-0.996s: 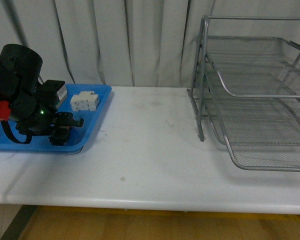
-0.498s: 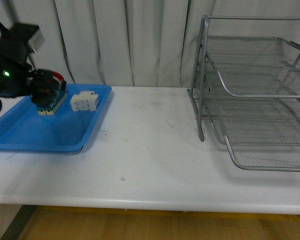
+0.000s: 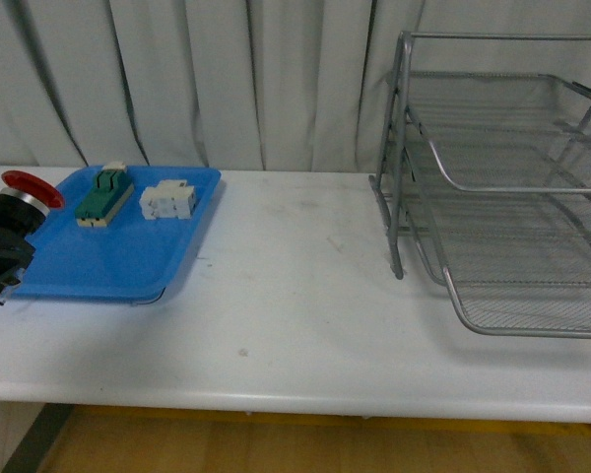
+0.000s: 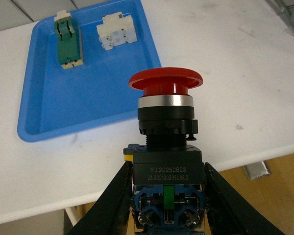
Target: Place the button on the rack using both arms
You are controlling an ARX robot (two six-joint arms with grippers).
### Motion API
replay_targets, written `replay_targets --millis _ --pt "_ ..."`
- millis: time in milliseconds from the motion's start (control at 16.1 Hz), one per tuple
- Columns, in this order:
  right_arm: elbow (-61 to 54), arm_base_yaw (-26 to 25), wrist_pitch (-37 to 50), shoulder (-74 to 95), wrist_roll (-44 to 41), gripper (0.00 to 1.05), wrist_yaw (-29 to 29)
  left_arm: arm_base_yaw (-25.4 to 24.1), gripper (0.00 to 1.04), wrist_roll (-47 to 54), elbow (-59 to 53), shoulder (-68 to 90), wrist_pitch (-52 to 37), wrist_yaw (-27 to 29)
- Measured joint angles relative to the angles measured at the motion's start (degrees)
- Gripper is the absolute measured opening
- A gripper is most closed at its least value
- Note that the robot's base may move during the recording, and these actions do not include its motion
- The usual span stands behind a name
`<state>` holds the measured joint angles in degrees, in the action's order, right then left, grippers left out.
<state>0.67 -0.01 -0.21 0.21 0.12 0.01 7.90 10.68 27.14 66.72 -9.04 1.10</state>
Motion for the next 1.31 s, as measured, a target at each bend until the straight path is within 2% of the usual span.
replay_targets --millis 373,933,1058,1245,1307 --pt "0.0 0.0 0.0 0.0 0.0 0.98 0.0 -3.4 0.36 -3.0 -3.8 -3.6 -2.1 -2.4" --pt "0.0 0.0 0.0 0.0 0.0 0.98 0.0 -0.6 0.36 -4.3 -4.9 -1.3 -4.8 -2.1" --pt "0.0 0.0 -0.3 0.0 0.0 0.98 0.2 1.1 0.36 -4.4 -4.1 0.6 -4.8 -1.3" --pt "0.0 0.0 0.0 0.0 0.0 0.98 0.1 6.8 0.36 -5.3 3.0 5.0 -5.4 0.0" --pt "0.0 0.0 0.0 0.0 0.0 0.98 0.1 10.1 0.36 -5.9 6.5 7.6 -5.8 0.2"
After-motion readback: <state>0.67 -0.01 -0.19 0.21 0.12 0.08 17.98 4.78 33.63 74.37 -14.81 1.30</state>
